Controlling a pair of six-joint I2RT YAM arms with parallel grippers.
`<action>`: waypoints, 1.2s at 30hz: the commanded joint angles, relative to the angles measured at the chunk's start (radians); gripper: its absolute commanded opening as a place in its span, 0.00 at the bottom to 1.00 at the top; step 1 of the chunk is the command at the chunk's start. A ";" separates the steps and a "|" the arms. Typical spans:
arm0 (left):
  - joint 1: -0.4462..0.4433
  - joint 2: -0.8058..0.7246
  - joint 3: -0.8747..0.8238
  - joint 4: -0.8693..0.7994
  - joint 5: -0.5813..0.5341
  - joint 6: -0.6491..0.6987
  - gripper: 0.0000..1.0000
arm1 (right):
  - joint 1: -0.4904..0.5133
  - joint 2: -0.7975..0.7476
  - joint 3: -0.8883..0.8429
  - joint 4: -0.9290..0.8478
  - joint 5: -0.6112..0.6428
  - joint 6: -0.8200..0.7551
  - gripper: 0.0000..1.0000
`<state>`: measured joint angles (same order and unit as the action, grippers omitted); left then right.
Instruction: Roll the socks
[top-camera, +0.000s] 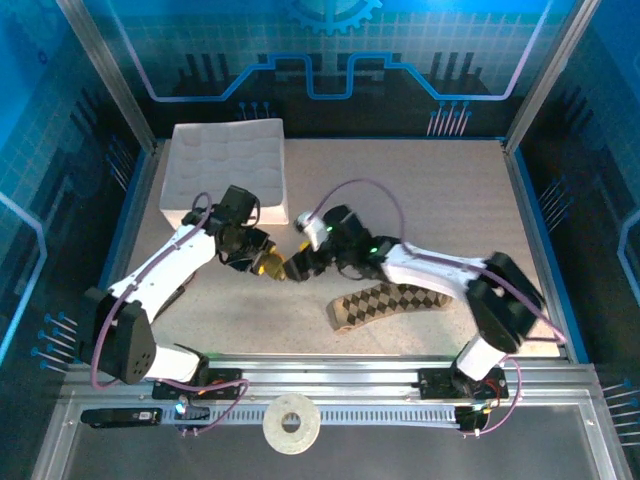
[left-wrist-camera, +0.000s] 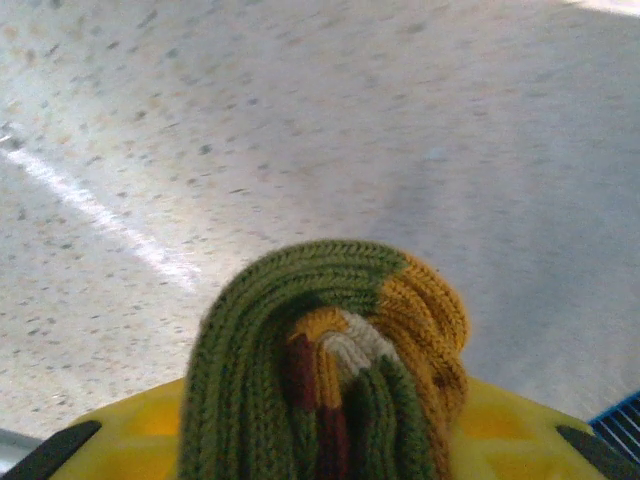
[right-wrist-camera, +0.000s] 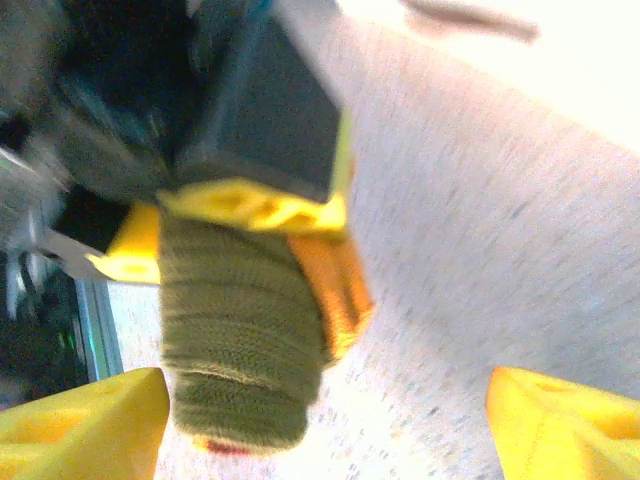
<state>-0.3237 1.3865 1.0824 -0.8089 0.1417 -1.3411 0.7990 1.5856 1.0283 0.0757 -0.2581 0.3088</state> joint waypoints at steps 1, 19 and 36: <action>0.006 -0.020 0.071 -0.035 -0.101 0.079 0.11 | -0.061 -0.129 -0.048 0.007 0.074 0.028 0.81; 0.060 0.341 0.471 0.300 -0.524 0.565 0.13 | -0.064 -0.574 -0.181 -0.265 0.276 -0.105 0.78; 0.036 0.515 0.423 0.440 -0.578 0.634 0.13 | -0.046 -0.914 -0.278 -0.073 0.369 -0.148 0.91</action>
<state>-0.2775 1.9106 1.5429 -0.4122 -0.4034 -0.7258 0.7410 0.6842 0.7731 -0.0788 0.0448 0.1898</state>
